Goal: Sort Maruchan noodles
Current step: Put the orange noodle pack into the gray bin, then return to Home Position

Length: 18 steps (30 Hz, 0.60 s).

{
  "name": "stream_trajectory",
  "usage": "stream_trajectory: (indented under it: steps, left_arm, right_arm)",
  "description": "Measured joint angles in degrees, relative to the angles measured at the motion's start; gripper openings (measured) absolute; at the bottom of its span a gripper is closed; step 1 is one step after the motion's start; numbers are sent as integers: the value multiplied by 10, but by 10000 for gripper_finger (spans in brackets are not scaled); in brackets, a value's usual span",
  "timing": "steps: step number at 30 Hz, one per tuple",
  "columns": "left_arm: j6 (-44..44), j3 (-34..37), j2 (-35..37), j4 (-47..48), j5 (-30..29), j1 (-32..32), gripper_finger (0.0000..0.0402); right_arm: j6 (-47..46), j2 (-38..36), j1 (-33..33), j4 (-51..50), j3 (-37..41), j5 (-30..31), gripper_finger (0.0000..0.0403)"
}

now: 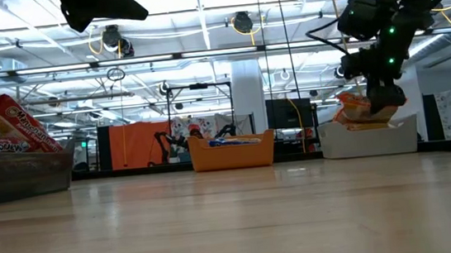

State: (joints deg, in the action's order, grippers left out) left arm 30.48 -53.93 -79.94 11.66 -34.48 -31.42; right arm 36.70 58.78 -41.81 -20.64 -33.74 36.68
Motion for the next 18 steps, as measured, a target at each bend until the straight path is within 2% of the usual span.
stream_trajectory:
  steps: [2,4,10,16,18]
  left_arm:
    - [0,0,0,0,0,0,184]
    - [-1,0,0,0,0,0,184]
    - [-2,0,0,0,0,0,184]
    - [-2,0,0,0,2,7,184]
    - [-2,0,0,0,6,10,184]
  right_arm:
    - [14,-8,10,-14,0,23,274]
    - [16,-18,20,-29,0,18,265]
    - [-50,-46,33,-92,0,-60,244]
    - [-74,-50,33,-152,0,-73,232]
    - [-73,-52,33,-160,0,-102,226]
